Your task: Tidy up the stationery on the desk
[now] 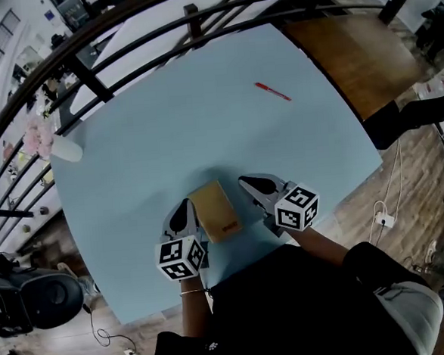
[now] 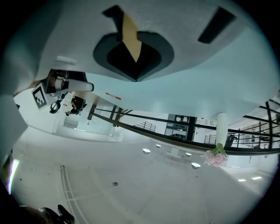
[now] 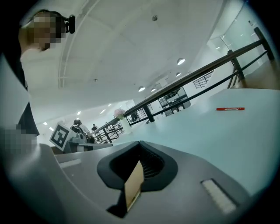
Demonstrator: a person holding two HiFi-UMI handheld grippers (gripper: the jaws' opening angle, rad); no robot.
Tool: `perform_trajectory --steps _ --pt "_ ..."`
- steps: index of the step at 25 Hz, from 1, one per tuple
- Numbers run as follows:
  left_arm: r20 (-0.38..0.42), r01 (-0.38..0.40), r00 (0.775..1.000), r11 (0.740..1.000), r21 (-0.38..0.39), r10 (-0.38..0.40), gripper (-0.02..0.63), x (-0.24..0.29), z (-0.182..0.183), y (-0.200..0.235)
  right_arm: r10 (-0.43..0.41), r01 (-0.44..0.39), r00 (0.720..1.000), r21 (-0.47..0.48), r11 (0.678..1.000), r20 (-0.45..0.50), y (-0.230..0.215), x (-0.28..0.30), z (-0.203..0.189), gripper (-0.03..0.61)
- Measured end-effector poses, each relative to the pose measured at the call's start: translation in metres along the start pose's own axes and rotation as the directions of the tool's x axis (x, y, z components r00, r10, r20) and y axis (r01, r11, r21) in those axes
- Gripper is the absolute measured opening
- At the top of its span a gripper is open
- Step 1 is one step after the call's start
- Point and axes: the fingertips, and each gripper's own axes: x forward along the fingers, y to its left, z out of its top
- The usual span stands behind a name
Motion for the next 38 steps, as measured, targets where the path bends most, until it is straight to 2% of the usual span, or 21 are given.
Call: perform_trajectory --steps 5,13,17,25,32,38 --pt "0.023 0.033 0.999 0.999 0.020 -0.034 -0.003 0.014 0.012 -0.025 -0.051 0.051 0.998 -0.009 0.999 0.030 -0.027 -0.015 0.016 0.009" --pt "0.070 0.024 0.997 0.998 0.054 -0.028 -0.003 0.037 0.035 -0.054 -0.146 0.153 0.987 -0.128 0.980 0.063 -0.101 -0.038 0.061 0.009" --pt "0.075 0.010 0.997 0.999 0.039 -0.013 -0.003 0.047 0.040 -0.059 -0.190 0.198 0.980 -0.182 0.963 0.062 -0.135 -0.039 0.084 0.009" --pt "0.101 0.002 0.995 1.000 0.029 -0.005 -0.003 0.054 0.047 -0.071 -0.257 0.248 0.966 -0.299 0.921 0.009 -0.197 -0.030 0.109 0.026" --pt "0.098 -0.039 0.994 0.999 0.006 0.039 -0.003 0.070 0.053 -0.073 -0.288 0.231 0.953 -0.403 0.886 -0.088 -0.260 -0.009 0.122 0.041" --pt "0.096 -0.079 0.992 0.997 -0.026 0.081 -0.003 0.073 0.048 -0.067 -0.337 0.221 0.926 -0.474 0.852 -0.174 -0.305 0.004 0.119 0.065"
